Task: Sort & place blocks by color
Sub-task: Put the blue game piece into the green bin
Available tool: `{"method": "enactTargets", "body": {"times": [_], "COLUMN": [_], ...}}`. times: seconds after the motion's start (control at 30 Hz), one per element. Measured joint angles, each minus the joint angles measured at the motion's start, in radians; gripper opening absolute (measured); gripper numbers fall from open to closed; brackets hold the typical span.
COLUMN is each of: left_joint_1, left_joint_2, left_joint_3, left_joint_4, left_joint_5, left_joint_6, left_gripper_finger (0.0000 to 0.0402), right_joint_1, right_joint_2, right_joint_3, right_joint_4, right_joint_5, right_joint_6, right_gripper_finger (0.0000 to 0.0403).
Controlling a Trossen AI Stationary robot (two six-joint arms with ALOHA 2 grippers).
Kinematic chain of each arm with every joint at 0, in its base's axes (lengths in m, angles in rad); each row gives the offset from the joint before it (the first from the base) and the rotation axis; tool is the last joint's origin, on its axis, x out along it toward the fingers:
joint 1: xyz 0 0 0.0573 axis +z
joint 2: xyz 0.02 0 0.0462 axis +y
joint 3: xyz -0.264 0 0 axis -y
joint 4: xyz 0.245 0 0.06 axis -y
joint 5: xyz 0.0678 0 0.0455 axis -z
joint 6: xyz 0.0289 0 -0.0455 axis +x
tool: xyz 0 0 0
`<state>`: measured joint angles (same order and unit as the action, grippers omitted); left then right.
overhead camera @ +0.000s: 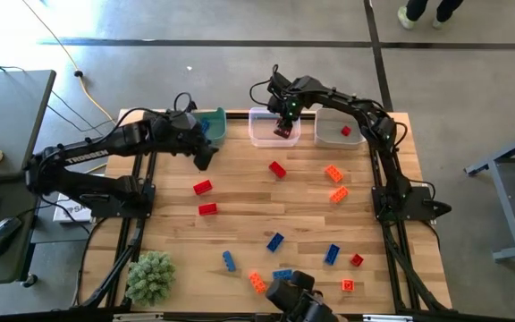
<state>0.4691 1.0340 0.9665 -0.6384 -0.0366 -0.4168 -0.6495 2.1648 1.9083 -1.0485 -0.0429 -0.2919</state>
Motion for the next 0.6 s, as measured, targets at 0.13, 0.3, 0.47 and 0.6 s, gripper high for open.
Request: {"method": "enactTargets", "body": {"times": [0.13,0.3,0.47,0.6], "left_joint_1": [-0.049,-0.106,-0.163,-0.206], "left_joint_2": [0.000,0.000,0.000,0.000], "left_joint_3": [0.000,0.000,0.000,0.000], "left_joint_4": [0.000,0.002,0.010,0.010], "left_joint_5": [0.000,0.000,0.000,0.001], "left_joint_6": [0.007,0.105,0.209,0.338], "left_gripper_finger": [0.0200,0.0200,0.0200,0.0200], "right_joint_1": [0.000,0.001,0.012,0.038], "right_joint_2": [0.000,-0.020,-0.080,-0.140], "right_joint_3": [0.001,0.001,0.002,0.002], "right_joint_4": [-0.023,-0.074,-0.089,-0.087], "right_joint_5": [-0.001,-0.047,-0.125,-0.128], "right_joint_6": [0.003,0.077,0.194,0.302], "right_gripper_finger": [0.0213,0.0211,0.0211,0.0211]}}
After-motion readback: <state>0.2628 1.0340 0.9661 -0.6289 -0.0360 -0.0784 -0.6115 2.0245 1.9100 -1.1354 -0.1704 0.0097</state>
